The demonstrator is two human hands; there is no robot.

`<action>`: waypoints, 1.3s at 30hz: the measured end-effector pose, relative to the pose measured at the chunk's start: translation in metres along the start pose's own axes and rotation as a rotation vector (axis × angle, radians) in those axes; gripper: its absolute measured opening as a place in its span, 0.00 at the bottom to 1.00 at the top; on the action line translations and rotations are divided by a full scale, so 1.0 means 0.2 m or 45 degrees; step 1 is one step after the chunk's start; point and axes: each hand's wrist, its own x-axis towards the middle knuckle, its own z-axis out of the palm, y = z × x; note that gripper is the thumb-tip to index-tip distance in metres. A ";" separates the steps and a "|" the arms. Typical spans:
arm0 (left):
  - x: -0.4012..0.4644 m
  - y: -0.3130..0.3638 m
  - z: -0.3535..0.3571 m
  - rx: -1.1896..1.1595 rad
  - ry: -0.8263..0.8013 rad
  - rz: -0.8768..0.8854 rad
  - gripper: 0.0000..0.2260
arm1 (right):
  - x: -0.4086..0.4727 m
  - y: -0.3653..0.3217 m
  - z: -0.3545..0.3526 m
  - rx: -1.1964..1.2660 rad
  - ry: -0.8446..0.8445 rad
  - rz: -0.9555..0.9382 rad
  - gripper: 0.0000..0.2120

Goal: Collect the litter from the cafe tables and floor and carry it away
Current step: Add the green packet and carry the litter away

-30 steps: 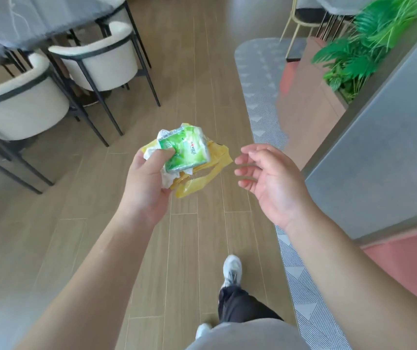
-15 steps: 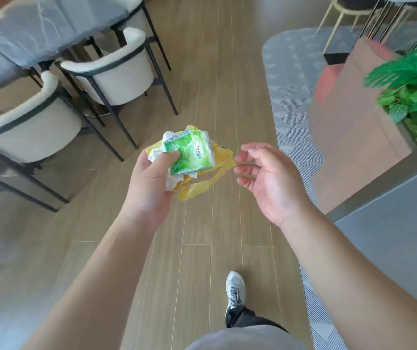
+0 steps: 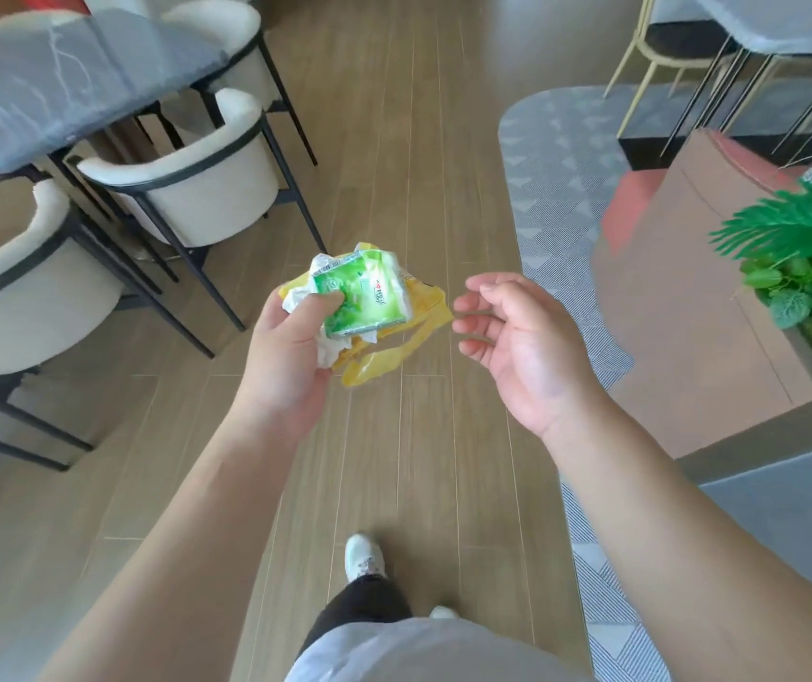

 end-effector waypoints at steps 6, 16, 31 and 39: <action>0.48 -0.03 0.05 0.032 -0.042 -0.047 0.13 | 0.43 -0.03 0.06 -0.037 0.070 -0.021 0.08; 1.64 0.31 0.16 -0.017 -0.142 -0.056 0.14 | 1.38 -0.20 0.31 -0.076 0.252 -0.023 0.04; 2.46 0.50 0.44 -0.009 -0.276 -0.110 0.11 | 2.24 -0.43 0.41 -0.025 0.211 -0.152 0.07; 3.02 0.48 0.73 0.038 -0.165 -0.071 0.12 | 2.94 -0.55 0.28 0.031 0.155 -0.084 0.05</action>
